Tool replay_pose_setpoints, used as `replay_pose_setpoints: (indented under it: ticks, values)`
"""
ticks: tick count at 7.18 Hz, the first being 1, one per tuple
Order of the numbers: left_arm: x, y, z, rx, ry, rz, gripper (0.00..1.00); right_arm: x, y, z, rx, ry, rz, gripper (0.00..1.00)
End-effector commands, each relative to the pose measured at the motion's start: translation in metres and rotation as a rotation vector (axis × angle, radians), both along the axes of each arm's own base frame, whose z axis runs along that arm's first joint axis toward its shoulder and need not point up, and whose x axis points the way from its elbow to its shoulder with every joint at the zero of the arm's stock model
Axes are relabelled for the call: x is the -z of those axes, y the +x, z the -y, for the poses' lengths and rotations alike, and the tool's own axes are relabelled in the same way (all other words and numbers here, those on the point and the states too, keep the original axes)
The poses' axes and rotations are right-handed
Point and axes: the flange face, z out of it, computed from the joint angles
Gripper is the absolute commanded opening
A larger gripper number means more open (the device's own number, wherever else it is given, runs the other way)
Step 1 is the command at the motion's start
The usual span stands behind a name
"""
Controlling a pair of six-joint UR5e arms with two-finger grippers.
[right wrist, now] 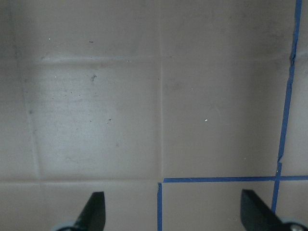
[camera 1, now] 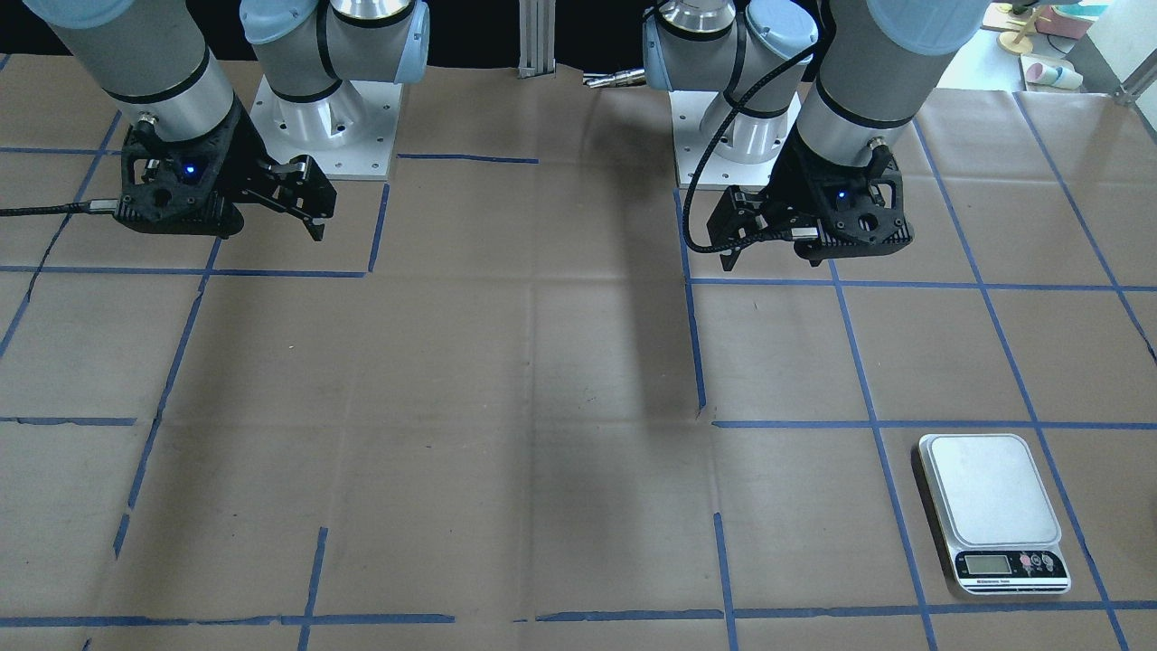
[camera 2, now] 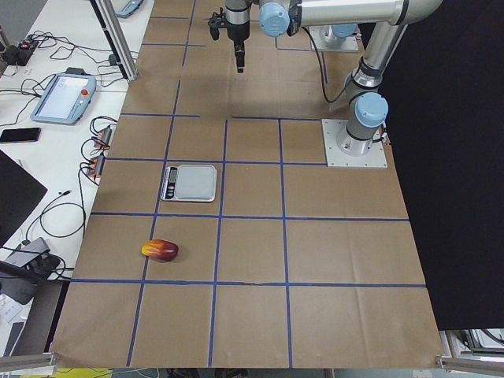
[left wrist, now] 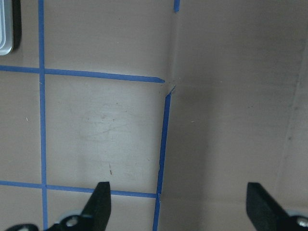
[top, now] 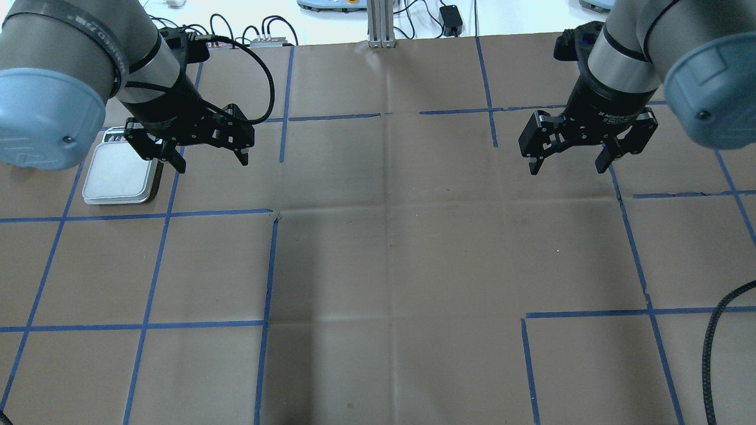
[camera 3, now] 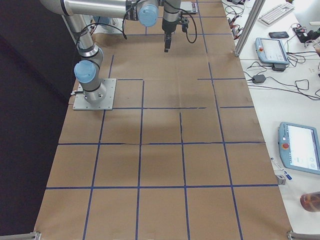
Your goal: Weigh mango
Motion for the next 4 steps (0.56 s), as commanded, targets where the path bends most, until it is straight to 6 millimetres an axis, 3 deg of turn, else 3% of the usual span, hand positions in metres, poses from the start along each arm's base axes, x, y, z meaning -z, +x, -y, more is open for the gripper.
replay_pose_setpoints:
  ticks: [1, 4]
  values:
    - [-0.0005, 0.0001, 0.0004, 0.0, -0.001, 0.0, 1.0, 0.0, 0.0, 0.0, 0.0, 0.0, 0.0, 1.0]
    - [-0.0068, 0.0027, 0.0029, -0.005, -0.016, 0.004, 1.0, 0.0, 0.0, 0.0, 0.0, 0.0, 0.0, 1.0]
